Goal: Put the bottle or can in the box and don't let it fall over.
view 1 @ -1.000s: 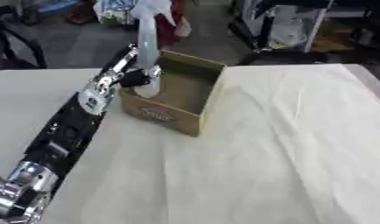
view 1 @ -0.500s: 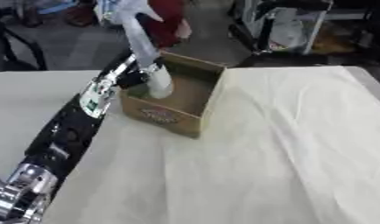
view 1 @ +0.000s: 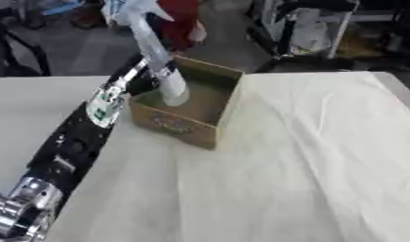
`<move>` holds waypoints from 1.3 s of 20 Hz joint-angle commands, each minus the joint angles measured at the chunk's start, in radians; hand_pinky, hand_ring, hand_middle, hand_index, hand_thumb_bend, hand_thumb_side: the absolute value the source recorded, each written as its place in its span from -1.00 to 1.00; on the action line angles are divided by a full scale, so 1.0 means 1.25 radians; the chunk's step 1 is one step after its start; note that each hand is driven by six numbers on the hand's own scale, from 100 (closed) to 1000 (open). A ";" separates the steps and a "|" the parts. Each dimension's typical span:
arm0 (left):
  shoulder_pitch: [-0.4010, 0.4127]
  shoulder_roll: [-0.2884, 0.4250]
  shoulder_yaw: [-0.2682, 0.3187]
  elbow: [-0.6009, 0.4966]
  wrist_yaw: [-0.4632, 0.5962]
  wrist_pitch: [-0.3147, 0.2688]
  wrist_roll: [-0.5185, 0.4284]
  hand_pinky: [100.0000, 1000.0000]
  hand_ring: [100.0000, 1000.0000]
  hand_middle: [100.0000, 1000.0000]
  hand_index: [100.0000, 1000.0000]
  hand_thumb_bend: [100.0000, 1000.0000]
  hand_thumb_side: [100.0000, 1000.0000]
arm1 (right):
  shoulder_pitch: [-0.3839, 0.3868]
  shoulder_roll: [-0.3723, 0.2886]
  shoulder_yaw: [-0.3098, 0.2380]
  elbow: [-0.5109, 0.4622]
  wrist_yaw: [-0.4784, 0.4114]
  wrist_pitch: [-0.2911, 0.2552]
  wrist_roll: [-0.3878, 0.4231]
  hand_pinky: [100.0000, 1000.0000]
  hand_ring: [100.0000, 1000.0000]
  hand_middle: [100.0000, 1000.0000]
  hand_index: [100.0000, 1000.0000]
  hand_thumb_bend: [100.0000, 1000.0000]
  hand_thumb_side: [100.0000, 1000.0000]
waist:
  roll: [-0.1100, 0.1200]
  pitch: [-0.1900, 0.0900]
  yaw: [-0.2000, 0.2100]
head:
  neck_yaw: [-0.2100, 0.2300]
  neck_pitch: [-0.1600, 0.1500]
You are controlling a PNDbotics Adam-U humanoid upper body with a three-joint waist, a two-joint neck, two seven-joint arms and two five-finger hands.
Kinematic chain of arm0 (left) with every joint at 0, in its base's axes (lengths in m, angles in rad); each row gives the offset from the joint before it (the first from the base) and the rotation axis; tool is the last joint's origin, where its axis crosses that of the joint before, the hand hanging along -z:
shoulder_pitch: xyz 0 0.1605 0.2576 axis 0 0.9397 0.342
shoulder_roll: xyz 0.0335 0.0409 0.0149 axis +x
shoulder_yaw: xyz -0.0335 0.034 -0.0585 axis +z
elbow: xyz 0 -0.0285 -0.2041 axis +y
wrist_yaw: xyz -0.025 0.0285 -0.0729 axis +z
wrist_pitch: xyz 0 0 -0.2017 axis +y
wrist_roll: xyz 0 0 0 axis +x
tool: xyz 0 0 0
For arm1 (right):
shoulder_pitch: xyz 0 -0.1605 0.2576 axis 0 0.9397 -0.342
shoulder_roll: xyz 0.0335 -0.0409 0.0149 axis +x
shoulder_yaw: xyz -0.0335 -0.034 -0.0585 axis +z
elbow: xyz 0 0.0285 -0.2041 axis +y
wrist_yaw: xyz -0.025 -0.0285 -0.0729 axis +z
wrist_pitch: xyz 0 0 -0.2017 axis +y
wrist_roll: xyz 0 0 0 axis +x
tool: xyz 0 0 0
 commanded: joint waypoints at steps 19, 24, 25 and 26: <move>-0.013 0.016 0.019 -0.029 0.062 0.107 0.047 0.45 1.00 0.84 1.00 0.00 1.00 | -0.004 -0.011 -0.001 -0.010 0.001 -0.002 -0.002 0.49 0.65 0.70 0.61 -1.00 0.01 | -0.001 -0.015 0.001 | -0.006 -0.011; -0.011 0.029 -0.007 -0.060 0.018 0.049 0.109 0.64 1.00 1.00 1.00 0.10 1.00 | -0.004 -0.012 -0.002 -0.009 0.003 -0.003 -0.002 0.49 0.65 0.70 0.61 -1.00 0.01 | 0.000 -0.015 0.002 | -0.005 -0.011; -0.010 0.031 -0.010 -0.057 0.006 0.037 0.114 0.65 1.00 1.00 1.00 0.02 1.00 | -0.004 -0.012 -0.002 -0.009 0.003 -0.003 -0.002 0.49 0.65 0.70 0.61 -1.00 0.01 | 0.000 -0.015 0.002 | -0.006 -0.011; -0.009 0.030 -0.009 -0.052 -0.007 0.028 0.120 0.62 1.00 1.00 1.00 -0.14 1.00 | -0.004 -0.012 -0.002 -0.009 0.003 -0.003 -0.002 0.49 0.65 0.70 0.61 -1.00 0.01 | 0.000 -0.015 0.002 | -0.006 -0.012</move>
